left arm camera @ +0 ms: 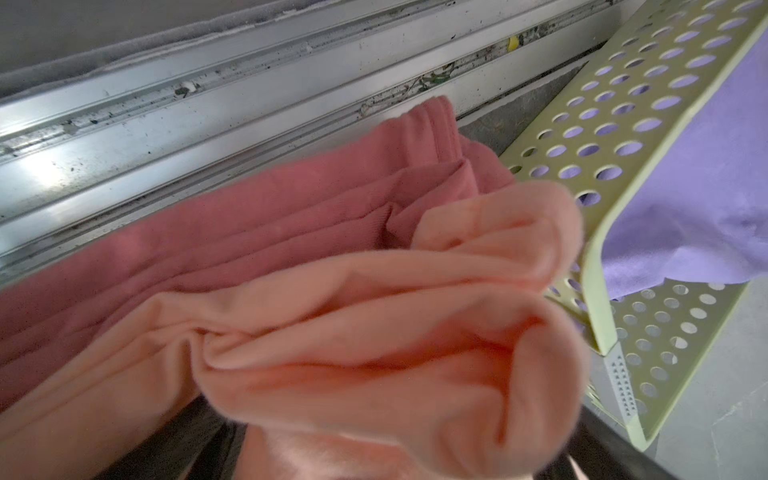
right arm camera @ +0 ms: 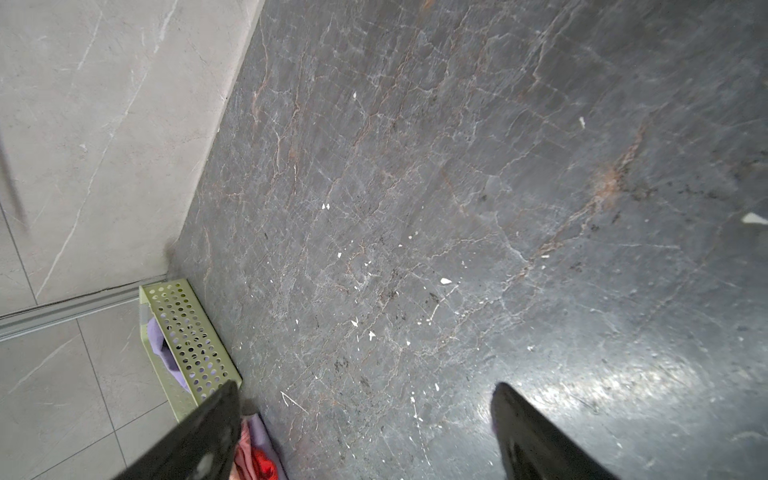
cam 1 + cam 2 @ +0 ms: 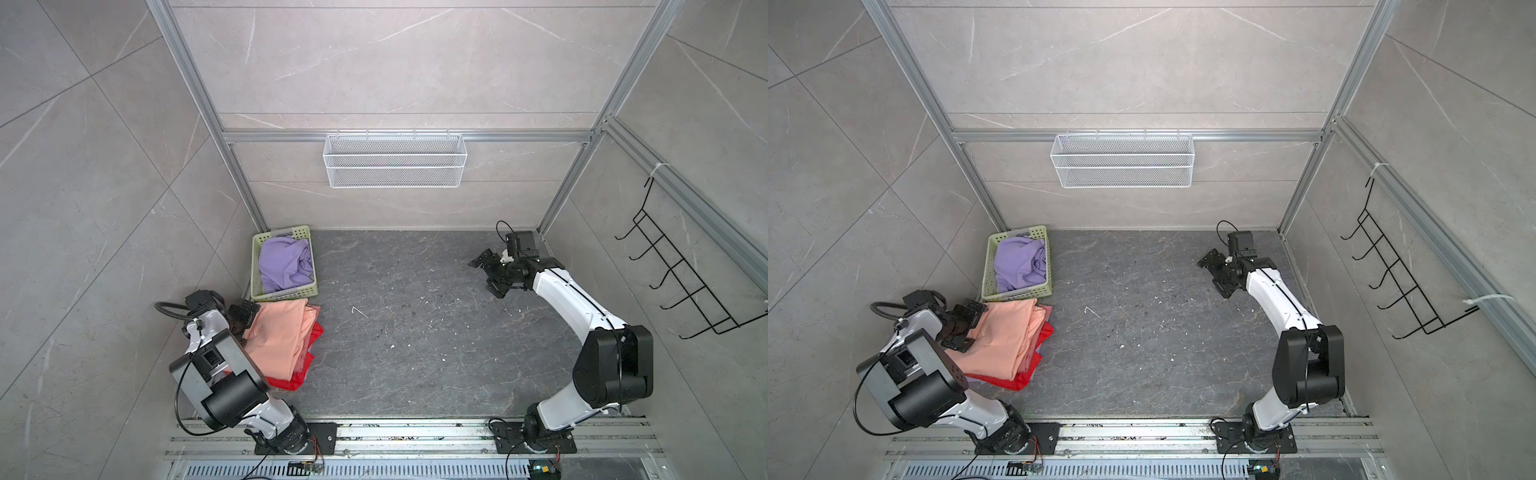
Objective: Fold and stack the t-shirts
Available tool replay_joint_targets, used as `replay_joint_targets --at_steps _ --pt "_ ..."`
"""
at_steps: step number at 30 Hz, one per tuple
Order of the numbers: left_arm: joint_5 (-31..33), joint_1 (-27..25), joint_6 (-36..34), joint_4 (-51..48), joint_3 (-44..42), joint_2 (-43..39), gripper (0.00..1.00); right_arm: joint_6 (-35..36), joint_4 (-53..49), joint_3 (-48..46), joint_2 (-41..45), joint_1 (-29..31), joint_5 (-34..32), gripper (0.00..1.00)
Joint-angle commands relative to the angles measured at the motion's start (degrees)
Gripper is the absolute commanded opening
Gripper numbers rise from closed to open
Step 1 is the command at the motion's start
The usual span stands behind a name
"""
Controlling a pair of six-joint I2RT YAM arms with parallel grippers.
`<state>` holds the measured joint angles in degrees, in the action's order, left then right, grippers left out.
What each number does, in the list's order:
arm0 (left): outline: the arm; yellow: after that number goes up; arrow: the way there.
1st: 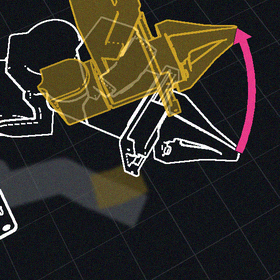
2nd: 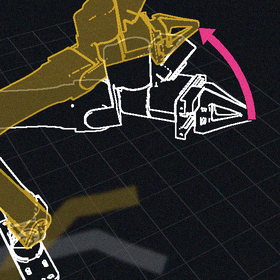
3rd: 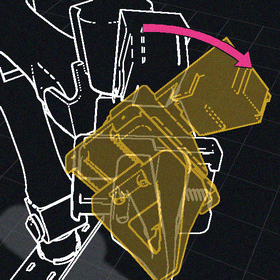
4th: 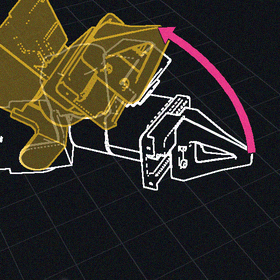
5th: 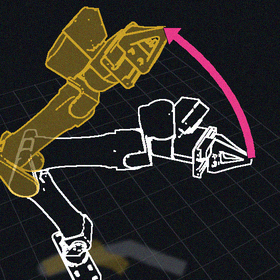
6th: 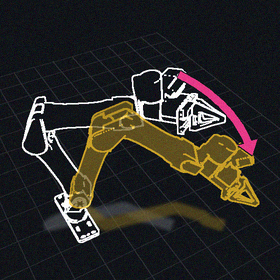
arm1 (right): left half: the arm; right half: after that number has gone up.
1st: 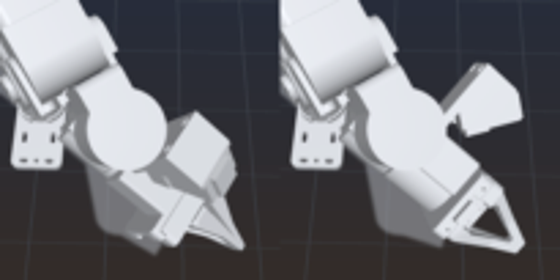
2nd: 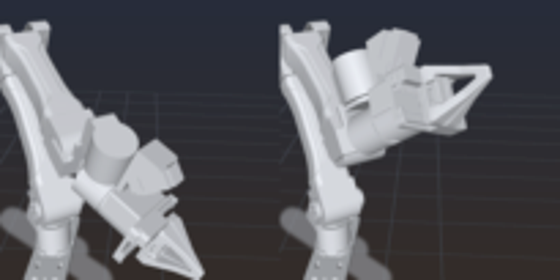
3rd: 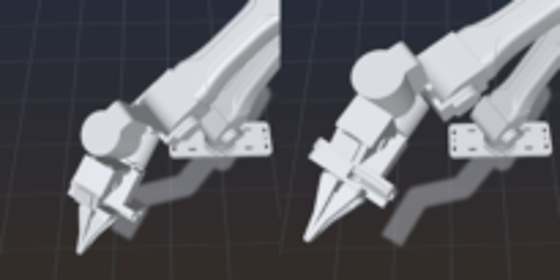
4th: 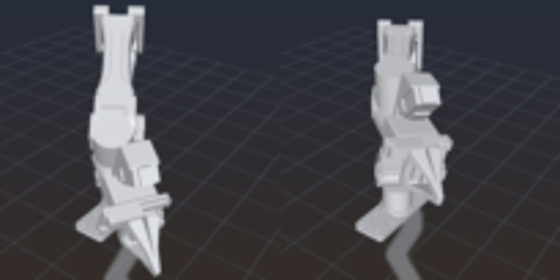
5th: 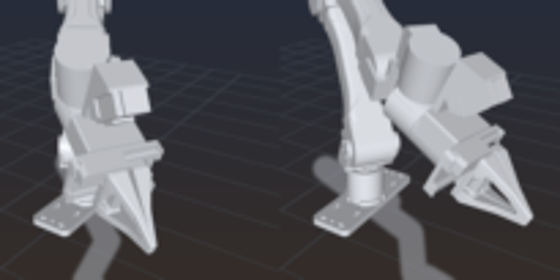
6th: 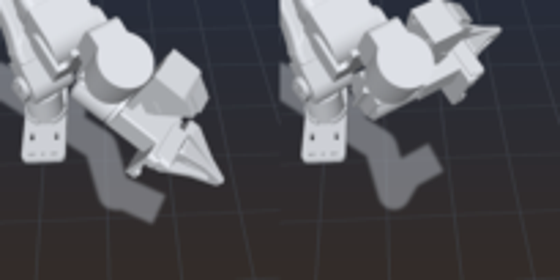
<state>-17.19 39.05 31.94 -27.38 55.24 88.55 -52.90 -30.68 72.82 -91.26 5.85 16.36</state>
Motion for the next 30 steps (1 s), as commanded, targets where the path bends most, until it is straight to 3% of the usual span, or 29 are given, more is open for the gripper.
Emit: replay_joint_targets --at_steps 1,7,11,15,17,20,26,30 --pt "-2.29 0.09 0.22 -0.34 0.66 -0.16 0.99 0.1 -1.18 -0.45 1.88 -0.22 -1.93 0.94" --pt "-3.25 -0.02 -3.09 -6.03 8.79 -9.0 1.0 4.18 -2.55 2.48 3.75 -0.62 -7.46 0.95" --pt "-7.92 -1.47 -6.19 -9.12 14.99 -15.22 1.0 9.63 -5.37 6.63 5.68 -0.57 -14.8 1.0" --pt "-7.44 -9.58 -12.19 -8.38 17.35 -20.69 1.0 15.87 -6.17 9.26 8.51 -0.48 -22.35 1.0" --pt "-2.92 -16.08 -16.12 -6.59 16.4 -23.04 1.0 19.08 -5.82 9.23 10.56 -0.57 -26.54 0.99" --pt "4.28 -23.81 -21.37 -0.12 10.54 -27.21 1.0 23.73 -3.56 6.74 14.82 -0.57 -32.49 1.0" --pt "3.92 -26.65 -25.76 20.07 -9.97 -35.67 1.0 28.5 -4.15 1.78 21.26 -0.55 -39.7 1.0" --pt "11.18 -29.89 -30.09 33.73 -24.91 -41.71 1.0 27.63 -4.74 -2.15 25.1 -0.57 -41.94 1.0"
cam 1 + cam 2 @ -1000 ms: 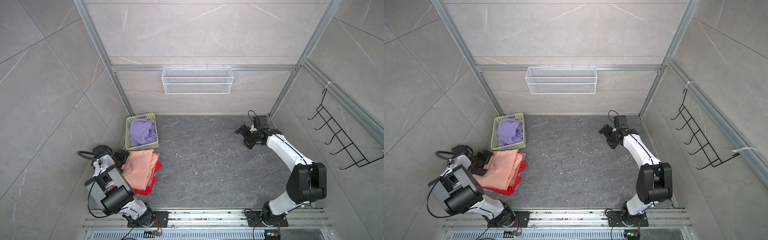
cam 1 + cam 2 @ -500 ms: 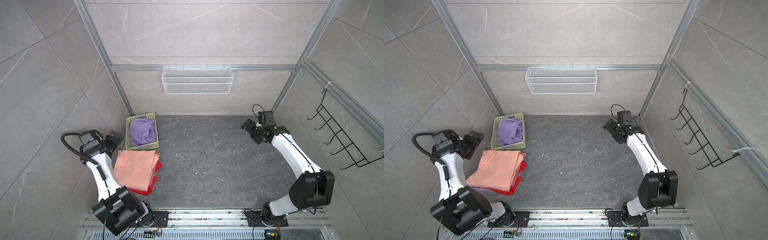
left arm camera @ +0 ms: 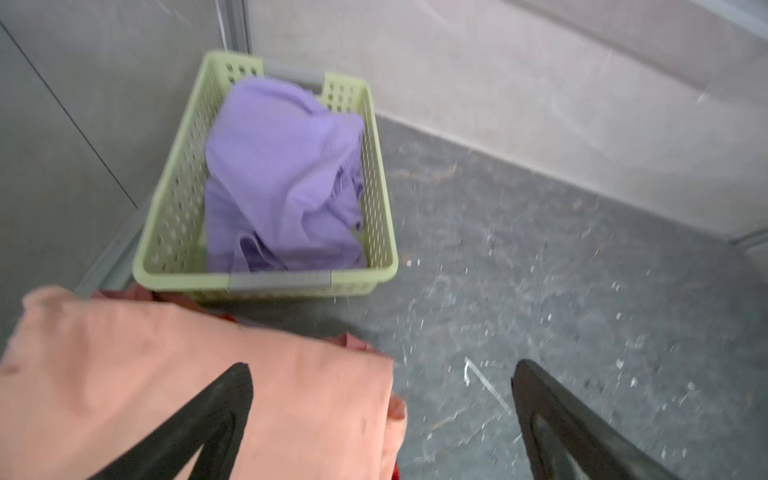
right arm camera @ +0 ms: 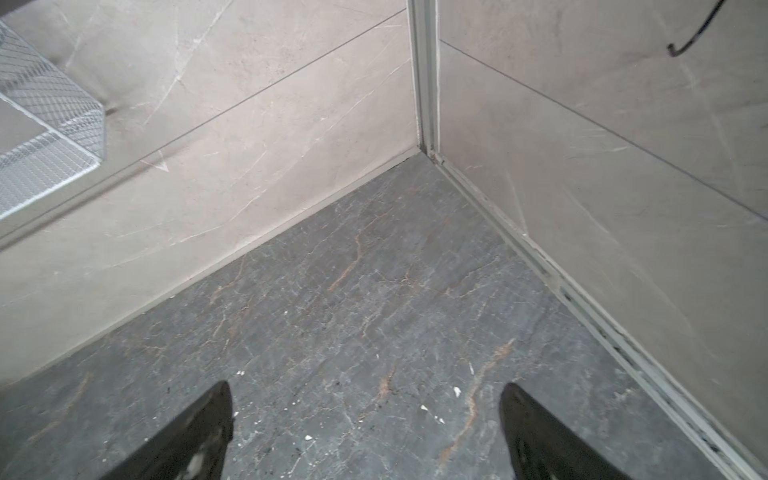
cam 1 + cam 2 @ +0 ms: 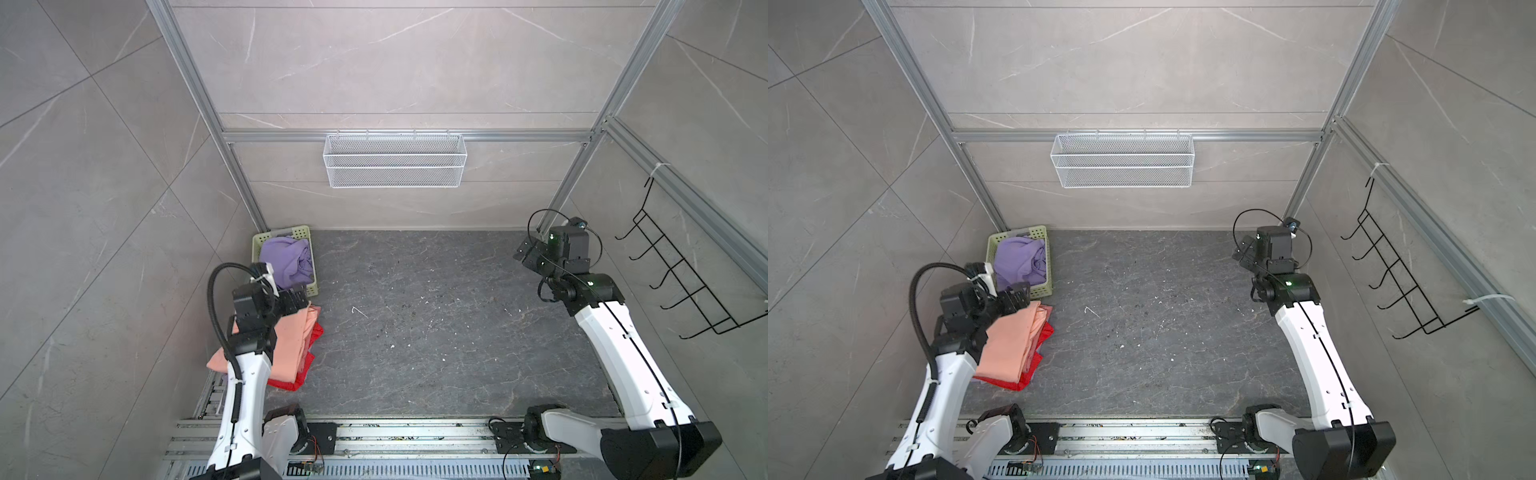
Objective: Fold and stack the t-shirts
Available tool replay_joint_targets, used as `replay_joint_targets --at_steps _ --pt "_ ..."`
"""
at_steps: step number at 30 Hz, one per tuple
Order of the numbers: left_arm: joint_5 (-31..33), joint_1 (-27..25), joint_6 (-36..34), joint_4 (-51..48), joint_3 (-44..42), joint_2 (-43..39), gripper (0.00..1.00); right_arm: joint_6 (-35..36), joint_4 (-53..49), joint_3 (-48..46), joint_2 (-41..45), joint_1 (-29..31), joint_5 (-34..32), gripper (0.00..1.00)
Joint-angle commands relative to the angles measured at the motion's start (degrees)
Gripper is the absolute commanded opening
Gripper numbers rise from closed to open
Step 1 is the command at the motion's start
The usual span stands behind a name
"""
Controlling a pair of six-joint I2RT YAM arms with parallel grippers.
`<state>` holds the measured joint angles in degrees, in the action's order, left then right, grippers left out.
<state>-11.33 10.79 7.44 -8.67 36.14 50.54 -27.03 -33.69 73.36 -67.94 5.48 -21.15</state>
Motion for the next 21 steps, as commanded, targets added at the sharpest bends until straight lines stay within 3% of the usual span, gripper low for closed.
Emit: replay_joint_targets --at_steps 1,7,12,21 --pt "6.57 -1.72 -4.95 18.11 -8.64 -4.03 1.0 1.48 -1.5 -3.69 2.67 -0.2 -4.74 1.0" --pt "12.4 -2.25 1.1 35.72 -18.13 3.83 1.0 1.56 -0.39 -6.55 6.01 -0.25 -6.14 0.99" --pt "14.19 -2.52 0.23 48.16 -21.12 13.5 1.0 1.63 -3.0 -4.92 5.11 -0.2 -7.4 0.99" --pt "13.06 -2.52 -1.21 58.0 -21.6 24.35 1.0 1.21 -3.34 -6.81 6.67 -0.2 -9.68 1.0"
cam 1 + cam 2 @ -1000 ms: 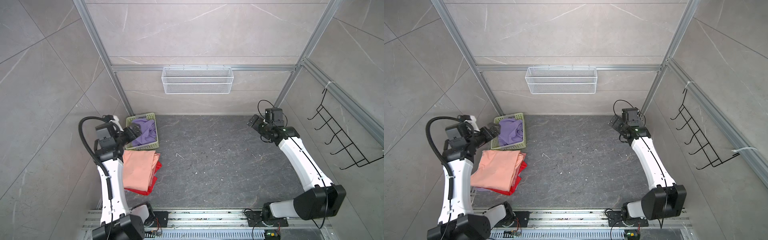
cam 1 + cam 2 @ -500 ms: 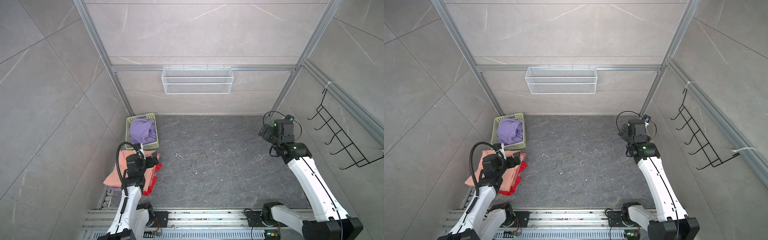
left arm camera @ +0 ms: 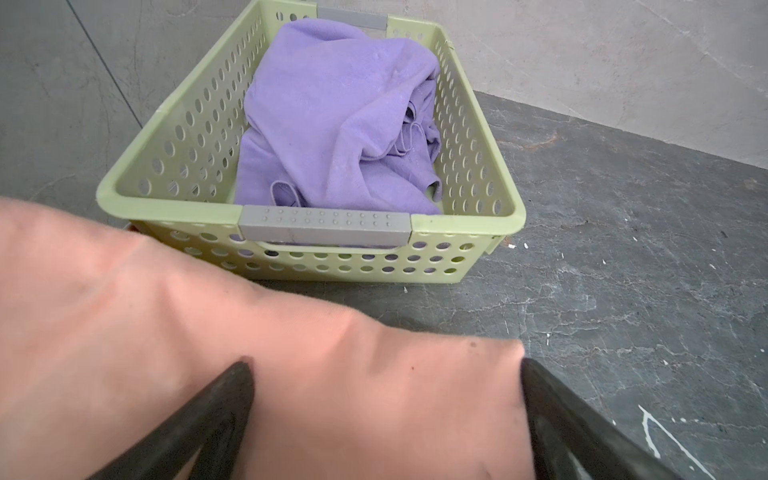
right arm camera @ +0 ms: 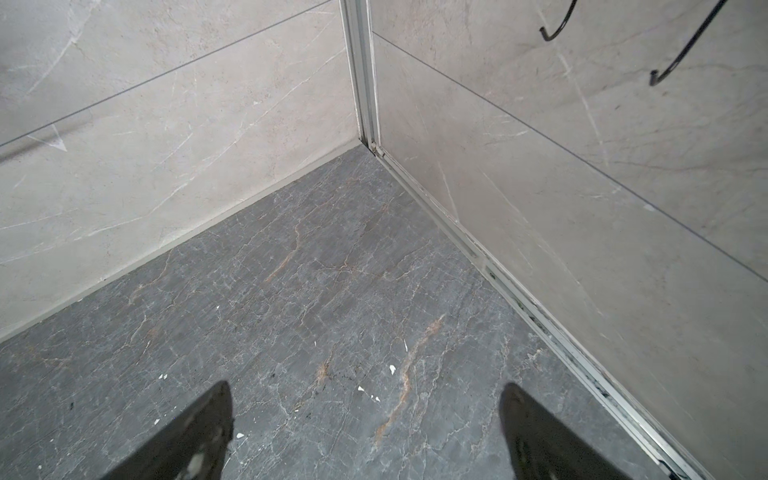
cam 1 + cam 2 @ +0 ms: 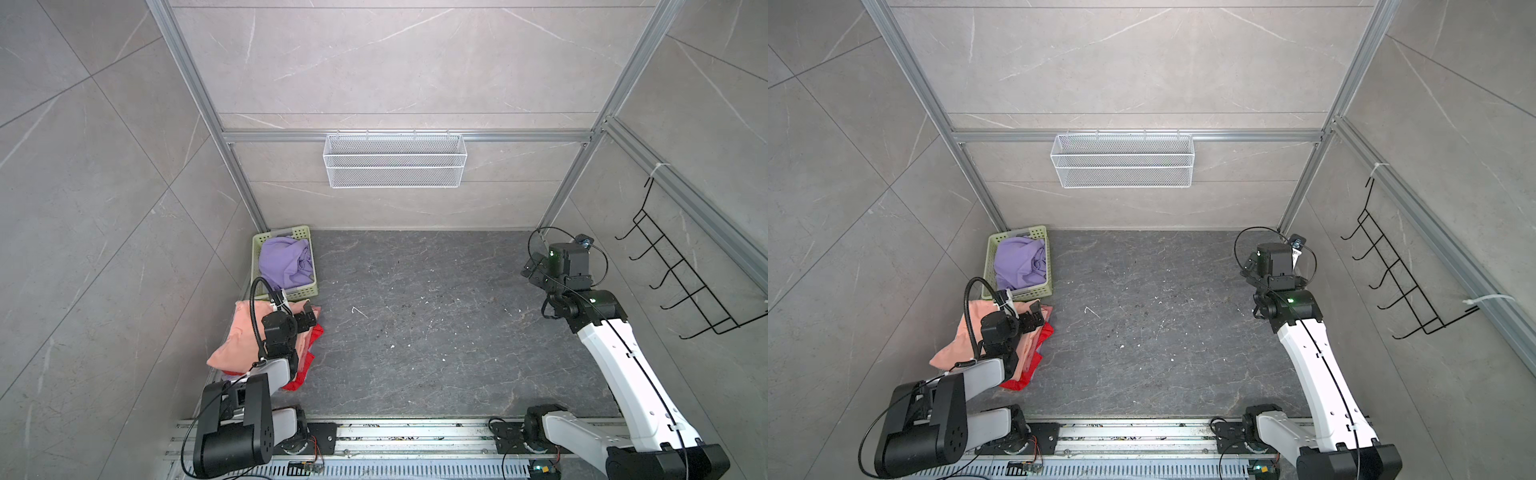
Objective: Fold and stack the t-shirts
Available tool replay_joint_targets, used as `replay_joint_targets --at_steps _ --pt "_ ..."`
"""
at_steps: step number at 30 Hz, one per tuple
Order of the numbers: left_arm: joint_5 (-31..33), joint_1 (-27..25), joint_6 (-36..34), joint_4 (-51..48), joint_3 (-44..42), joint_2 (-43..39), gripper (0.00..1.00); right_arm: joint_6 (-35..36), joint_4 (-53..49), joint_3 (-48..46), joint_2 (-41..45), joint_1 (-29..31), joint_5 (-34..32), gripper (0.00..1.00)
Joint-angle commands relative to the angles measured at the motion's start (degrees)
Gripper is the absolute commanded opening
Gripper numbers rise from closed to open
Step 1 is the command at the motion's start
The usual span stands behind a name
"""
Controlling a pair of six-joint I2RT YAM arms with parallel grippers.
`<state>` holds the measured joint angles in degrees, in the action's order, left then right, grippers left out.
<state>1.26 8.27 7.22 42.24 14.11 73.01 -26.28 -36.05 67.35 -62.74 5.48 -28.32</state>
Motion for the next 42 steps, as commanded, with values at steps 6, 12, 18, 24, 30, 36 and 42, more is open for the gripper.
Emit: replay_joint_targets --at_steps 6,12,18,24,30,36,42 --pt "-0.48 -0.1 -1.56 12.34 0.62 7.66 1.0 0.4 2.66 -4.55 3.6 -0.23 -6.25 1.0" --pt "-0.04 -0.69 -1.99 13.54 1.52 11.59 1.0 1.76 7.29 -7.79 3.82 -0.28 -7.7 0.99" --pt "5.32 -3.01 -2.83 10.29 4.44 12.96 1.0 8.86 22.52 -17.69 3.26 -0.29 -3.96 1.0" --pt "7.59 -4.29 -3.34 8.74 5.01 12.81 1.0 16.9 43.97 -31.82 -2.06 -0.38 1.45 0.99" --pt "9.97 -5.44 -3.8 8.3 5.32 12.79 1.0 19.13 63.08 -40.9 -10.22 -0.39 6.4 0.99" --pt "11.07 -6.02 -4.02 8.08 5.4 12.86 1.0 19.78 80.43 -48.27 -15.21 -0.39 9.28 1.0" --pt "11.41 -6.24 -4.15 7.95 5.57 12.94 1.0 19.87 87.92 -51.69 -16.67 -0.38 10.13 0.99"
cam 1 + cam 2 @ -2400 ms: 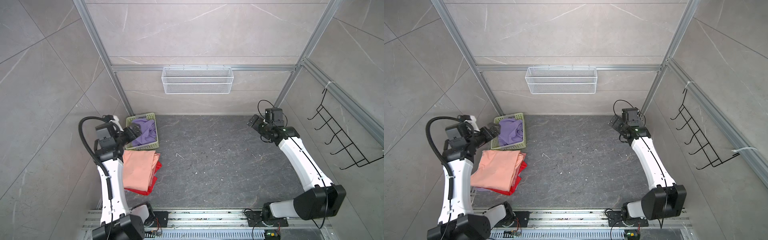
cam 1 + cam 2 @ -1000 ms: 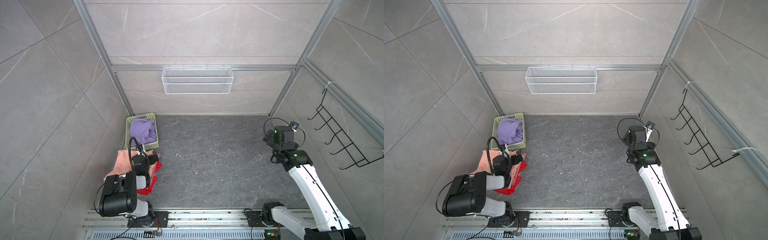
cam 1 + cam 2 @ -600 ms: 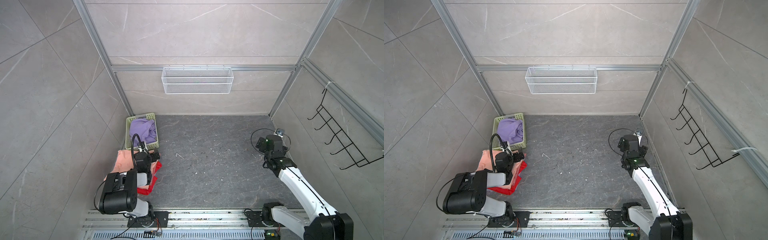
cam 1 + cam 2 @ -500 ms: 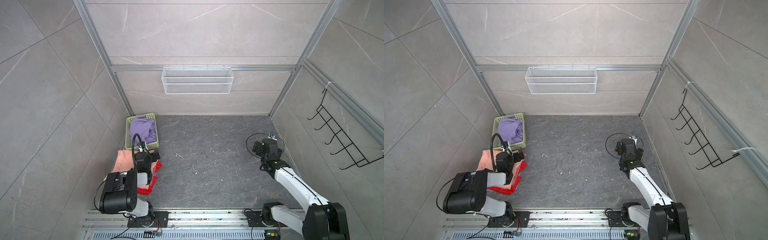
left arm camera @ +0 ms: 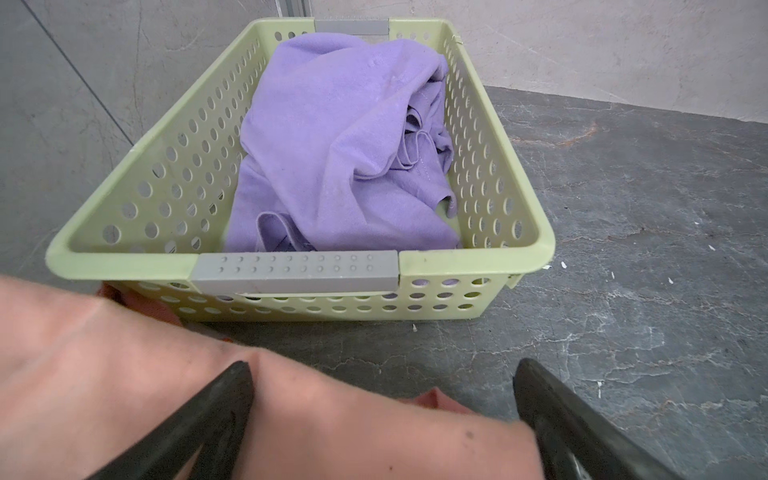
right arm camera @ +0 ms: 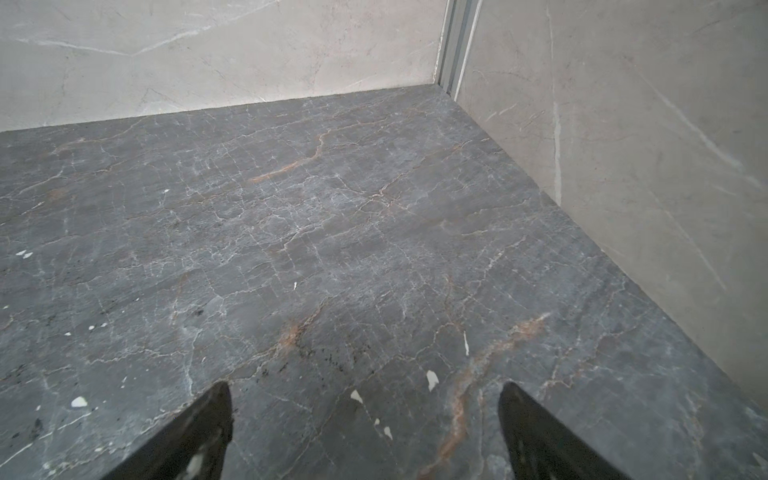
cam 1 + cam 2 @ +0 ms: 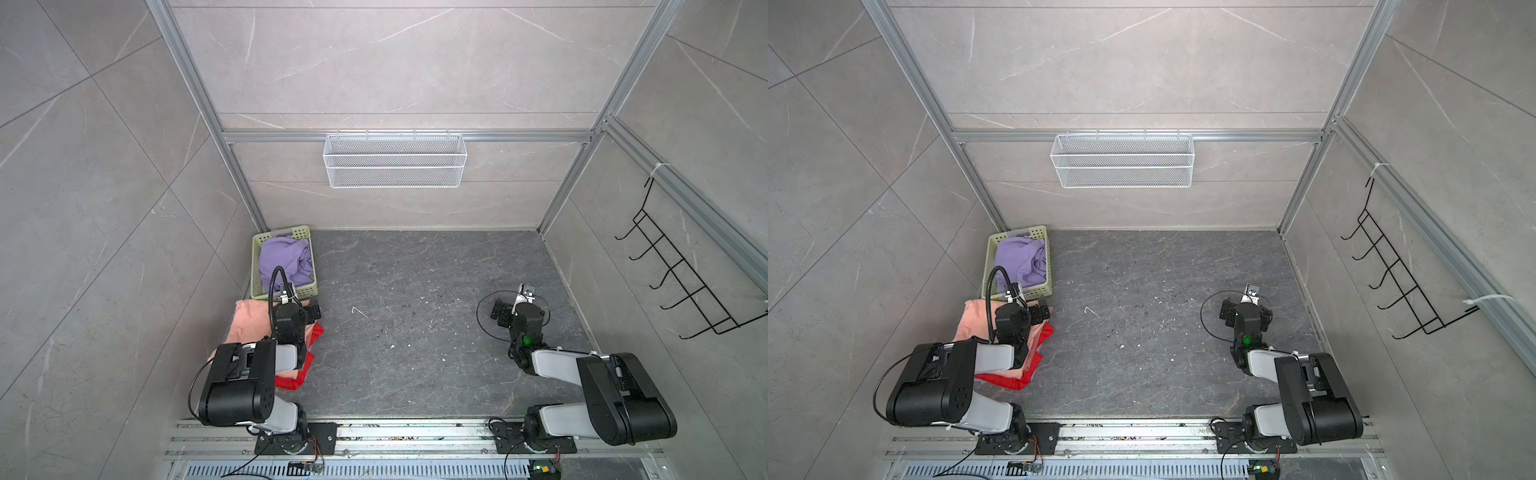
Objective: Fold and stack the t-shirts
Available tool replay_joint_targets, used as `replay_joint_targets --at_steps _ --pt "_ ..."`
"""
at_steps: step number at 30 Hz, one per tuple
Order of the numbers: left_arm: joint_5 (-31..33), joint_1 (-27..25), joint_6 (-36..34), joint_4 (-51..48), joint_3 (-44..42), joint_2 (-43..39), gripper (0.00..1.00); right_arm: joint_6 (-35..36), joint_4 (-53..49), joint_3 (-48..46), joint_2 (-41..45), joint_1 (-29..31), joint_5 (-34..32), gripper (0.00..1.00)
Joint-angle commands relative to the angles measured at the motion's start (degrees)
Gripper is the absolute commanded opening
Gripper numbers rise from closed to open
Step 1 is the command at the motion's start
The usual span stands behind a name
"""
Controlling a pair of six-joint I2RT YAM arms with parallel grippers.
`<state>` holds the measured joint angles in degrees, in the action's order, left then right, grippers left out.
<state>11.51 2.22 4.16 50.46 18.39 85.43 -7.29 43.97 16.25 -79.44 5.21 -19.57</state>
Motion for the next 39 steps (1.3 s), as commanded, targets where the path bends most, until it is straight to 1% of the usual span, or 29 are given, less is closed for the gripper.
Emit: replay_joint_targets --at_steps 1,4,5,6,7,8,9,10,12,14,16,18,21,39 --pt "1.15 -0.18 -1.09 -0.4 1.29 0.53 1.0 1.1 8.87 -0.73 -0.53 -0.12 1.85 1.0" --pt "1.14 -0.19 -1.09 -0.4 1.26 0.53 1.0 3.04 7.63 0.81 -2.18 -0.12 6.17 1.0" --pt "1.15 -0.14 -1.09 -0.37 1.33 0.53 1.0 3.49 7.92 1.14 -4.13 -0.13 7.49 1.0" --pt "1.13 -0.16 -1.08 -0.36 1.31 0.53 1.0 4.28 15.83 0.47 -8.49 -0.07 7.6 1.0" --pt "1.14 -0.19 -1.09 -0.4 1.38 0.53 1.0 5.02 16.58 0.68 -8.97 0.06 8.4 1.0" --pt "1.15 -0.13 -1.08 -0.4 1.38 0.53 1.0 4.16 6.44 2.56 -5.74 0.08 8.67 1.0" --pt "1.14 -0.2 -1.09 -0.5 1.36 0.53 1.0 4.38 7.42 3.19 -6.75 0.1 8.17 1.0" --pt "1.14 -0.15 -1.09 -0.43 1.43 0.6 1.0 5.07 12.38 2.51 -8.61 0.66 7.0 1.0" --pt "1.15 -0.19 -1.09 -0.46 1.37 0.61 1.0 4.44 5.54 3.67 -6.42 1.03 6.65 1.0" --pt "1.1 -0.18 -1.09 -0.51 1.46 0.62 1.0 5.0 10.32 2.93 -8.05 1.03 6.49 1.0" --pt "1.15 -0.19 -1.09 -0.53 1.55 0.7 1.0 4.72 6.83 3.55 -6.95 1.03 6.56 1.0" --pt "1.21 -0.15 -1.09 -0.62 1.62 0.78 1.0 4.92 8.36 3.34 -7.53 1.03 6.64 0.99" --pt "1.25 -0.15 -0.91 -0.87 1.73 0.84 1.0 5.03 7.15 3.7 -7.31 1.12 6.5 1.0" --pt "1.28 -0.04 -0.82 -0.87 1.69 0.81 1.0 4.83 7.1 3.79 -7.34 1.2 6.39 1.0"
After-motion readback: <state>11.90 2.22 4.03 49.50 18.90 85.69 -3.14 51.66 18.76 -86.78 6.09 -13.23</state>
